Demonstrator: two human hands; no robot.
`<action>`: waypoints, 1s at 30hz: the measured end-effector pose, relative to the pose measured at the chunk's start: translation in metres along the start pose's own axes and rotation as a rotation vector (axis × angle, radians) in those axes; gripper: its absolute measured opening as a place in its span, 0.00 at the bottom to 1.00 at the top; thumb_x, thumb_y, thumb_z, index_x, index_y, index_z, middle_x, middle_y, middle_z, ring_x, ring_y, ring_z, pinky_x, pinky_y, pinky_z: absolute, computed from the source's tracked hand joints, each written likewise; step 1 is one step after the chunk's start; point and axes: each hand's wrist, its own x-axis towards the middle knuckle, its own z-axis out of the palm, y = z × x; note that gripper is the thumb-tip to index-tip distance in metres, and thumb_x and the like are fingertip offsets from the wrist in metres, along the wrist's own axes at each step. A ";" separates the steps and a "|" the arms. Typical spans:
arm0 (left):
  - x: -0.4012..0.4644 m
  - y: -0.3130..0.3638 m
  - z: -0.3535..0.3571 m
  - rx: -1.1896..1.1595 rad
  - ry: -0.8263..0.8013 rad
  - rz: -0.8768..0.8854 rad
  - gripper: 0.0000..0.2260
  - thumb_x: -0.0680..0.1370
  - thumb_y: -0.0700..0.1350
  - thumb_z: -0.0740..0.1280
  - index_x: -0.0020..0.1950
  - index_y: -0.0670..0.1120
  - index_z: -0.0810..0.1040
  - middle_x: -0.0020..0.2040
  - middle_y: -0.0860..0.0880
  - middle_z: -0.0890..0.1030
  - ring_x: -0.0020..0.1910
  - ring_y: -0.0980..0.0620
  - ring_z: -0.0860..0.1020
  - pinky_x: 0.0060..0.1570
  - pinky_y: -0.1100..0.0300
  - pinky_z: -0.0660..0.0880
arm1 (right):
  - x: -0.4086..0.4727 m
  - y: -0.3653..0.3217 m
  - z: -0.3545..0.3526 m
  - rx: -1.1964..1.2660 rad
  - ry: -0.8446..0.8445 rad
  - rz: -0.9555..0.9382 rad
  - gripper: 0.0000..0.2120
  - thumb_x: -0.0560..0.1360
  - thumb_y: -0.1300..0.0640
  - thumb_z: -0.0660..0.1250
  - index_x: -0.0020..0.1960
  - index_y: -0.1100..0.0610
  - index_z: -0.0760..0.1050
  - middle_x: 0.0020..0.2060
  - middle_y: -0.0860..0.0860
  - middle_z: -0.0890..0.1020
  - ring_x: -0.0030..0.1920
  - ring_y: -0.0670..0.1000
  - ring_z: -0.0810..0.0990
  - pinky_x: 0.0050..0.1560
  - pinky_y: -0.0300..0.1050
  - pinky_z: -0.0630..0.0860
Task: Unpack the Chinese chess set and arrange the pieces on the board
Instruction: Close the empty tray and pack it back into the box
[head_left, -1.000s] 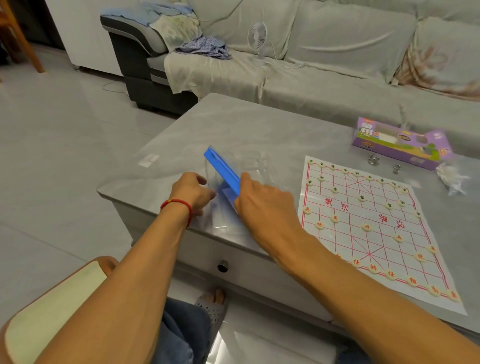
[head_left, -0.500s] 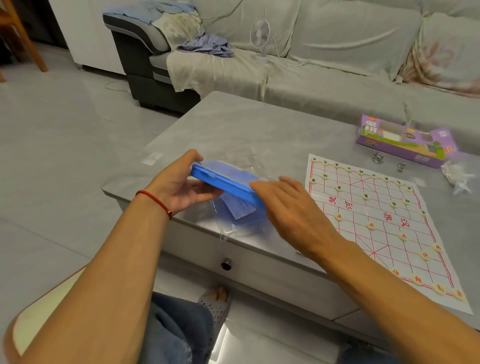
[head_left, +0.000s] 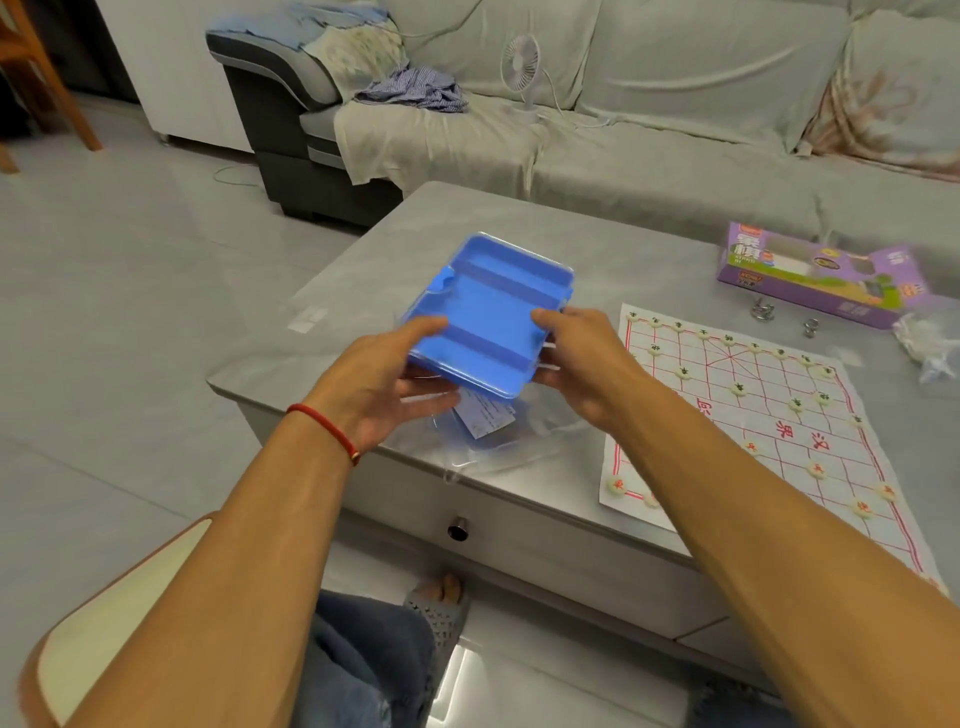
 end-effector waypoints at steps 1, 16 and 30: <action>0.002 0.000 -0.004 0.057 0.055 0.008 0.13 0.77 0.51 0.70 0.56 0.45 0.80 0.47 0.42 0.85 0.43 0.44 0.84 0.47 0.48 0.82 | 0.005 -0.003 -0.003 -0.085 0.000 -0.007 0.11 0.82 0.60 0.59 0.60 0.62 0.76 0.52 0.56 0.83 0.46 0.56 0.84 0.43 0.50 0.83; 0.018 -0.025 0.016 0.656 0.231 0.114 0.05 0.74 0.41 0.72 0.41 0.39 0.81 0.34 0.44 0.84 0.29 0.46 0.84 0.32 0.56 0.82 | 0.038 0.038 -0.012 -1.038 0.163 -0.291 0.15 0.80 0.55 0.61 0.50 0.64 0.81 0.40 0.58 0.82 0.42 0.58 0.80 0.46 0.55 0.80; 0.044 -0.042 0.021 1.360 0.204 0.199 0.25 0.78 0.44 0.63 0.75 0.52 0.66 0.67 0.43 0.61 0.64 0.39 0.65 0.59 0.48 0.72 | 0.023 0.060 -0.035 -1.463 0.003 -0.491 0.20 0.83 0.51 0.53 0.75 0.52 0.64 0.70 0.53 0.66 0.67 0.57 0.64 0.63 0.53 0.70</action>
